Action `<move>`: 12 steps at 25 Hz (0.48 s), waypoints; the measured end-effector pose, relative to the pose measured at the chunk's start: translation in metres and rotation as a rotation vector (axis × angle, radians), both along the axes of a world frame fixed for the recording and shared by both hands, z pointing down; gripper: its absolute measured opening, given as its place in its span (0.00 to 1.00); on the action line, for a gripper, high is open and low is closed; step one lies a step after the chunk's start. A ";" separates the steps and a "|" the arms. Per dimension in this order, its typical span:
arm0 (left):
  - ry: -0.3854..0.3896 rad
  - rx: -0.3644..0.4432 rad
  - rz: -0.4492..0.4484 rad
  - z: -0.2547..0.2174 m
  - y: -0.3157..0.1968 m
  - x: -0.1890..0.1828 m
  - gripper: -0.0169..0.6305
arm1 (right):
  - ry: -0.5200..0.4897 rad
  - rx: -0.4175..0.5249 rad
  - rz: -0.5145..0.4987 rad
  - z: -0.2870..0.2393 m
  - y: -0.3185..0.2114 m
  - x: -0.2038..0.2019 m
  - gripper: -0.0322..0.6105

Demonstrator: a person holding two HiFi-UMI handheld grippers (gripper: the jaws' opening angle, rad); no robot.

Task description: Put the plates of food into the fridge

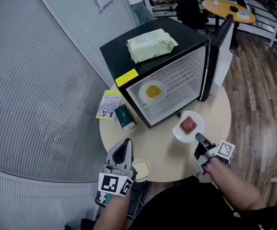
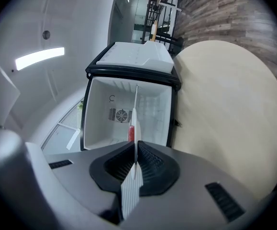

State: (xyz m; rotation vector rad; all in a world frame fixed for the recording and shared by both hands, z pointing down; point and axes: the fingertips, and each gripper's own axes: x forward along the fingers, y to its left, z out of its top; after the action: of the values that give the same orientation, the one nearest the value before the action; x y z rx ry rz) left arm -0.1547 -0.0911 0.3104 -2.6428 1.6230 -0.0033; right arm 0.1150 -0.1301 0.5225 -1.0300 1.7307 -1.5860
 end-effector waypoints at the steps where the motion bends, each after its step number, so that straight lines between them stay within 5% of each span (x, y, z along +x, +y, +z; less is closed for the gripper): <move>1: 0.001 0.002 -0.009 -0.001 -0.005 0.002 0.03 | -0.001 0.001 -0.004 -0.002 -0.008 0.003 0.08; 12: 0.000 -0.005 -0.070 -0.010 -0.054 0.036 0.03 | -0.002 0.014 -0.056 -0.021 -0.079 0.032 0.08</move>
State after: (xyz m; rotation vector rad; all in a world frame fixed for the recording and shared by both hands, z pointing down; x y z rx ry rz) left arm -0.1191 -0.1451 0.3000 -2.5875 1.7174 -0.0087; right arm 0.1471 -0.2088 0.5020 -0.9807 1.7811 -1.6065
